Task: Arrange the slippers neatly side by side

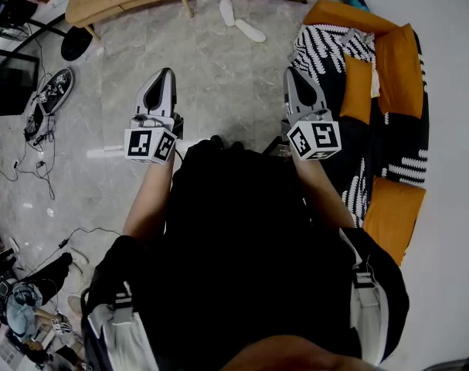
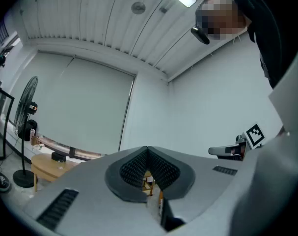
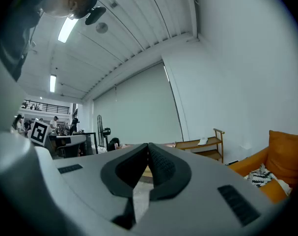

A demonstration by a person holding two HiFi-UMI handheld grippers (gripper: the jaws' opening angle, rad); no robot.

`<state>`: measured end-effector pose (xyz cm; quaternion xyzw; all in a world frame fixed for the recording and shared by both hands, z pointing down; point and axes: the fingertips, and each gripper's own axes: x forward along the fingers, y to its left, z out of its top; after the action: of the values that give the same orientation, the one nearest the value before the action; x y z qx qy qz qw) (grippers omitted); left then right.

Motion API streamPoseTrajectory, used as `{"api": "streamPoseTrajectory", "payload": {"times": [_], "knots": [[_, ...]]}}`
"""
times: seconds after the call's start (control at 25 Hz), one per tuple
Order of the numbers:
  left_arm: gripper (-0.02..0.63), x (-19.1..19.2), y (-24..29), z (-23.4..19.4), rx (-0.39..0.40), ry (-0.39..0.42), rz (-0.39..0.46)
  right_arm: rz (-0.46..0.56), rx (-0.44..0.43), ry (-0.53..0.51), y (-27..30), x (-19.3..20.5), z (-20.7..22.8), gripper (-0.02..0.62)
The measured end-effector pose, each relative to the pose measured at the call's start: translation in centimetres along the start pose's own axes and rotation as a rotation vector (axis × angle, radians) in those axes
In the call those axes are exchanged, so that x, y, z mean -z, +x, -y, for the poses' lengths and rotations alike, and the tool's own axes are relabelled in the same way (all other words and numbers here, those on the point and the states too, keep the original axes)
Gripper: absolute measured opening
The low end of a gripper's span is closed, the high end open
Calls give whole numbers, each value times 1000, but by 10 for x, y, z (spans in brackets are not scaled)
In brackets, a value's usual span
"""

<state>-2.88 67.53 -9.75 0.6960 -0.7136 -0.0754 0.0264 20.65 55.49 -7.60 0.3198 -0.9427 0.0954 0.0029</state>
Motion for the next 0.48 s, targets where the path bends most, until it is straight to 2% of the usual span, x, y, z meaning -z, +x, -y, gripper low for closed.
{"api": "streamPoseTrajectory", "payload": {"times": [0.28, 0.48], "knots": [[14, -12, 1, 1, 33, -23, 24, 24, 3, 1, -2, -5, -2, 32], [14, -36, 5, 2, 16, 11, 72, 52, -12, -21, 1, -17, -5, 32]]}}
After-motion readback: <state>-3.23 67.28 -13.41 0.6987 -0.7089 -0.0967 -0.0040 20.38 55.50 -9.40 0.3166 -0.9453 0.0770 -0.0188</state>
